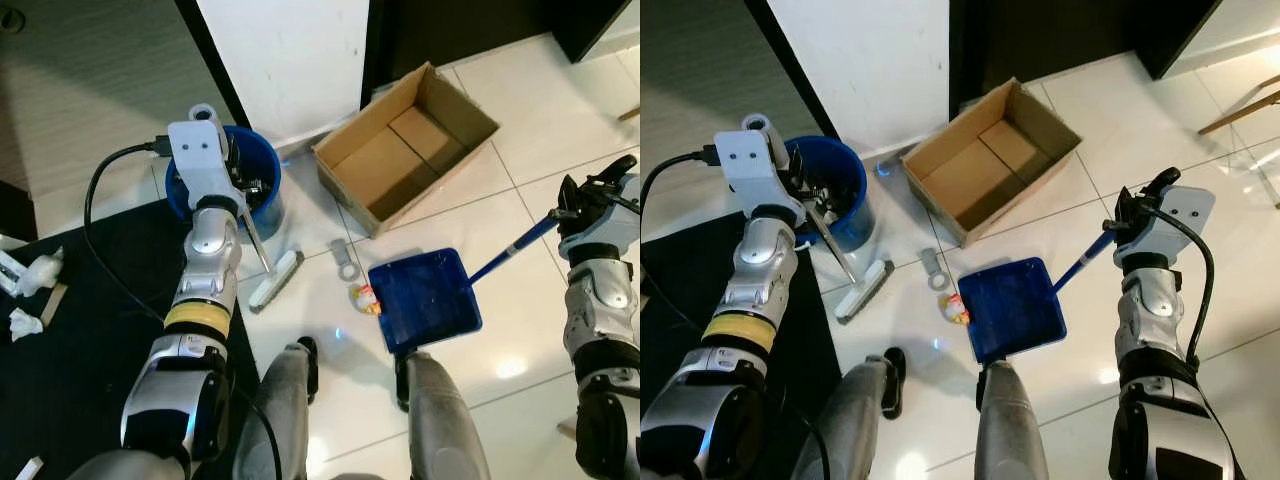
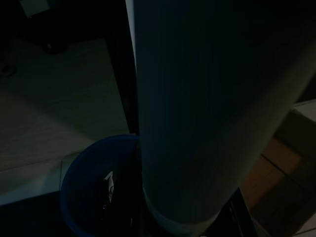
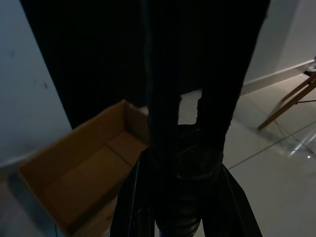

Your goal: Sweep floor

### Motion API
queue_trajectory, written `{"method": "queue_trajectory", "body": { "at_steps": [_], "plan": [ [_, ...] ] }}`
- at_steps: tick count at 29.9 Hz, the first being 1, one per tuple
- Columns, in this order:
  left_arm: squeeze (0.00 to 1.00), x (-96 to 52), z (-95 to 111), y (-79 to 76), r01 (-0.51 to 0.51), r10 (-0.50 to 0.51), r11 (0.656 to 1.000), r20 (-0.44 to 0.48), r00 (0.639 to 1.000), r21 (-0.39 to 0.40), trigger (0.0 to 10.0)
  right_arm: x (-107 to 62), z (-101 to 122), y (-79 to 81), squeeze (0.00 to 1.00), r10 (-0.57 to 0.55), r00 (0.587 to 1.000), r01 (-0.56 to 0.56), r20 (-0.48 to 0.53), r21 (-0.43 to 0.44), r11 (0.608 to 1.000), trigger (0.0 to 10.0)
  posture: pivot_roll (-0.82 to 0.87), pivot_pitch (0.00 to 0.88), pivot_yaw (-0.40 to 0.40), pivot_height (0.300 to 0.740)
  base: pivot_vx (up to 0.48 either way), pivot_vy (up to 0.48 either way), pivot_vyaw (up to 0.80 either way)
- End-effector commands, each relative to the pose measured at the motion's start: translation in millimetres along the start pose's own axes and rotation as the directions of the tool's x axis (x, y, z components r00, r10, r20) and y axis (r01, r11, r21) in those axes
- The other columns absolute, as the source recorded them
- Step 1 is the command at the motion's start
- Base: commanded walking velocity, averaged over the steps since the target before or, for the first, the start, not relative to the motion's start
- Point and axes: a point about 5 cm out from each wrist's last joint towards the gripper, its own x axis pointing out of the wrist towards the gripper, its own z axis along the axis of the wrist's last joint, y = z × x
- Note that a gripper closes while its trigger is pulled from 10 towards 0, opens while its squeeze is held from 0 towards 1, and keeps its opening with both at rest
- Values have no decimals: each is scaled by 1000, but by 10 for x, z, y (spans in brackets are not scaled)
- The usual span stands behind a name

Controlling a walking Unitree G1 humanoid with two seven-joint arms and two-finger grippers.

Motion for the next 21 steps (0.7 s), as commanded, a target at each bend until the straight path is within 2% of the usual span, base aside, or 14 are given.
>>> {"method": "queue_trajectory", "body": {
  "at_steps": [1, 10, 15, 18, 21],
  "plan": [
    [0, -97, -225, -43, 3, -8, 999, -93, 996, -51, 10000, -29, 16, -47, 0, -46, 998, 46, 42, 5, 999, 10000, 129, 451, 61, 740, 0, 0, 0],
    [0, -78, -203, -119, 21, -27, 997, -75, 997, -74, 10000, -48, 20, -49, 0, -50, 996, 52, 75, -20, 998, 10000, 143, 441, 71, 740, 0, 0, 0],
    [0, -89, -237, -177, 40, -45, 997, -85, 995, -60, 10000, -109, -106, -28, 0, -64, 998, 64, 8, -34, 997, 10000, 140, 438, 75, 740, 0, 0, 0],
    [0, -84, -254, -252, 53, -57, 997, -86, 995, -53, 10000, -204, -234, -19, 0, -103, 994, 101, -41, -41, 994, 10000, 147, 438, 77, 740, 0, 0, 0],
    [0, -75, -257, -290, 61, -66, 997, -89, 994, -55, 10000, -235, -262, -39, 0, -129, 990, 127, -49, -34, 991, 10000, 149, 439, 79, 740, 0, 0, 0]
  ]
}}
